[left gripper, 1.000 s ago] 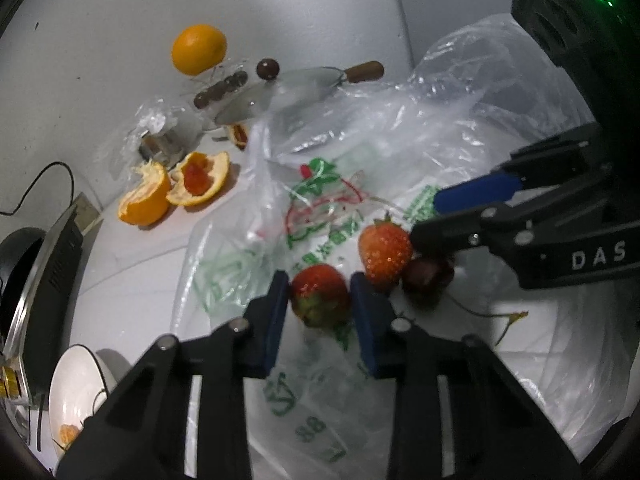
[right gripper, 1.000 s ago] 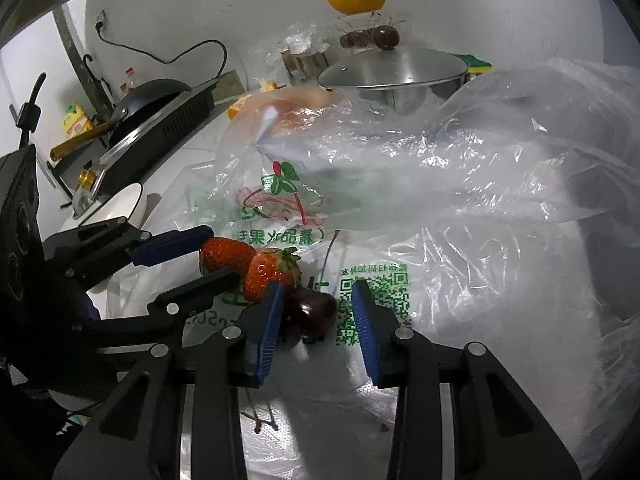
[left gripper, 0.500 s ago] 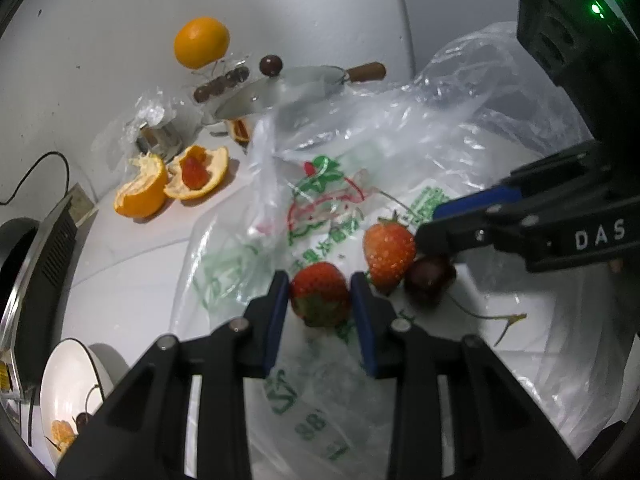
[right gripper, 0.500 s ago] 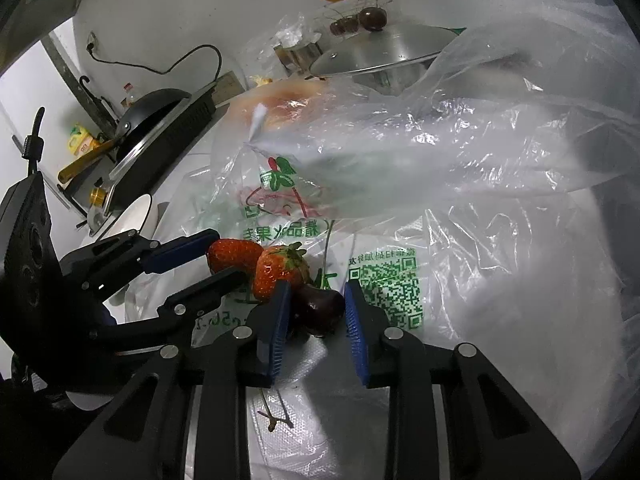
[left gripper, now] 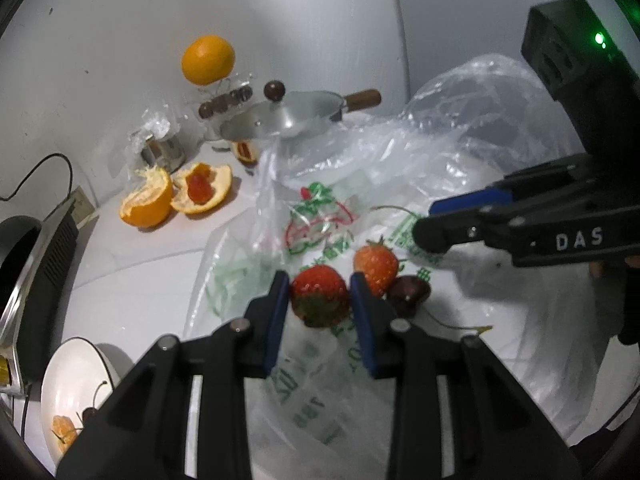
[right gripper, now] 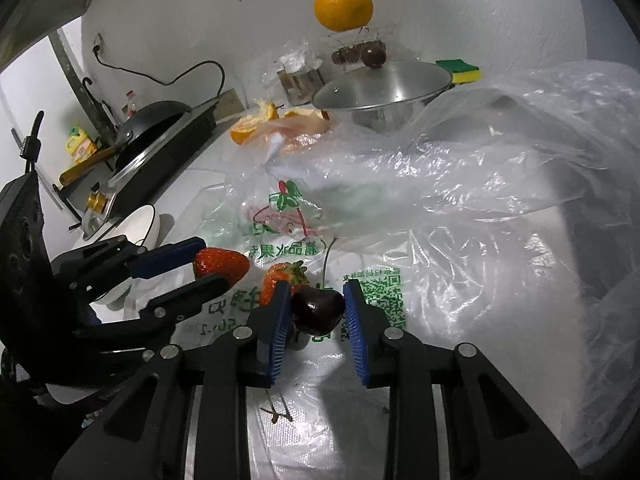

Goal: Organize fruits
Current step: 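Close the left gripper on the strawberry while the right closes on the cherry and lifts, then carry the strawberry in the left gripper and cherry in the right to the plate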

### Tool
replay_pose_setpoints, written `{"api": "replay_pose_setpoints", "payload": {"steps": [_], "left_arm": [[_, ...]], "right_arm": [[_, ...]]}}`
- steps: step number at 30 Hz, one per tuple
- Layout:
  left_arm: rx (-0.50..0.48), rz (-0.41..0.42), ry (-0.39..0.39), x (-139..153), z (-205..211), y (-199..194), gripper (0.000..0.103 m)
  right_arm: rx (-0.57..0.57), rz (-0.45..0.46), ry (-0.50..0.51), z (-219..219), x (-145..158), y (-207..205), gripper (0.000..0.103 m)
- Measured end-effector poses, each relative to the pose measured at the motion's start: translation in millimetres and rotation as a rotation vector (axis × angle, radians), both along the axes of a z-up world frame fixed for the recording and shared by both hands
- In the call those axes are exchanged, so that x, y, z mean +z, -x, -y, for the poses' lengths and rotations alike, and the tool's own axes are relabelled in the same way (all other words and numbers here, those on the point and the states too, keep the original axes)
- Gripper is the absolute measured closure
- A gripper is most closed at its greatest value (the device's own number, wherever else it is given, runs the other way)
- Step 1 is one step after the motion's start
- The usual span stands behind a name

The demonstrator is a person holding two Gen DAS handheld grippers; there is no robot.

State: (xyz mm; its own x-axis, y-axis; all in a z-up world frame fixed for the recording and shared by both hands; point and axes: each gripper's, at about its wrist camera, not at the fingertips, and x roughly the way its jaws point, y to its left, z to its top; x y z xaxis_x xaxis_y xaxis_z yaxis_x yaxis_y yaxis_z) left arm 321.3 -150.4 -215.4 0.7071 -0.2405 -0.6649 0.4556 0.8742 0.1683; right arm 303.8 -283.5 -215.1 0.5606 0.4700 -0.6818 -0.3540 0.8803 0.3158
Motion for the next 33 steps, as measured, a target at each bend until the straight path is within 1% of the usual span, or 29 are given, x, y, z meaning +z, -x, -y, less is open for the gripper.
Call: {"api": "replay_pose_setpoints", "payload": {"steps": [10, 18, 24, 33], "left_arm": [[-0.011, 0.033, 0.026, 20, -1, 20, 0.071], [0.0, 0.062, 0.048, 34, -11, 38, 0.071], [0.013, 0.076, 0.069, 45, -23, 51, 0.071], [0.048, 0.078, 0.124, 52, -50, 64, 0.071]], "right_arm": [[-0.012, 0.04, 0.01, -1, 19, 20, 0.074], [-0.006, 0.075, 0.023, -10, 35, 36, 0.074], [0.007, 0.098, 0.036, -22, 45, 47, 0.074], [0.033, 0.122, 0.057, -46, 57, 57, 0.074]]}}
